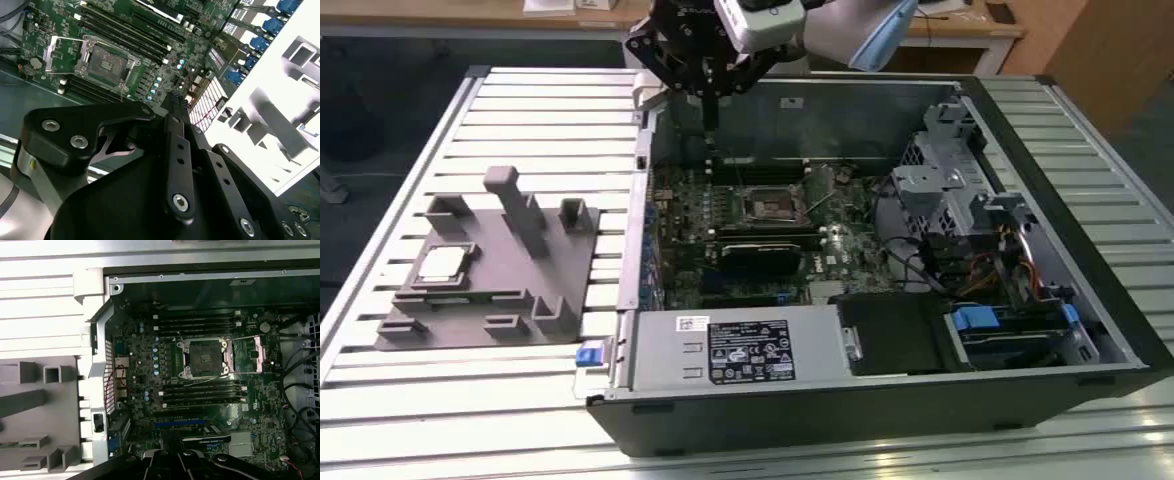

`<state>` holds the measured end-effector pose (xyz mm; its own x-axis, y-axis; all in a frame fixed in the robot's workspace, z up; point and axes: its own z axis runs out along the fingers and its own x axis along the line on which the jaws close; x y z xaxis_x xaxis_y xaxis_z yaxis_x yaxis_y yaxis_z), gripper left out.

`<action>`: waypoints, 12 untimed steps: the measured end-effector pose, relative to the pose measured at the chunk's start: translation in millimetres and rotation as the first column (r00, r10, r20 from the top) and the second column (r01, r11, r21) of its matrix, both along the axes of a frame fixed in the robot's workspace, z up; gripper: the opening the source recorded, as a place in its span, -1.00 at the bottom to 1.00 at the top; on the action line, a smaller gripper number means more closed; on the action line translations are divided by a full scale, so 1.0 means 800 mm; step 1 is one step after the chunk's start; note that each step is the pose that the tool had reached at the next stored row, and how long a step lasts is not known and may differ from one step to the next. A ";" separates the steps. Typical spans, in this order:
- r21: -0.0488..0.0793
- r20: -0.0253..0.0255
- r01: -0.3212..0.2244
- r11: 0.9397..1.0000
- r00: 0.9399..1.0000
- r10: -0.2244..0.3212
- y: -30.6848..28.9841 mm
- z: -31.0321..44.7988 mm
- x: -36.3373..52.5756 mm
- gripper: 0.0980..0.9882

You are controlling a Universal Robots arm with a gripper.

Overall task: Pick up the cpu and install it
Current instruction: 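Reach for the cpu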

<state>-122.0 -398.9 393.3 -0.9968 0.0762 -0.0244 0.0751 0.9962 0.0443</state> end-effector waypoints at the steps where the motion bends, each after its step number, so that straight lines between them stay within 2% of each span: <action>1: 0.000 0.000 0.000 1.000 1.000 0.000 0.0000 0.0000 0.000 -0.98; 12: 0.000 0.000 0.000 1.000 1.000 0.000 0.0000 -0.0003 -0.003 -0.98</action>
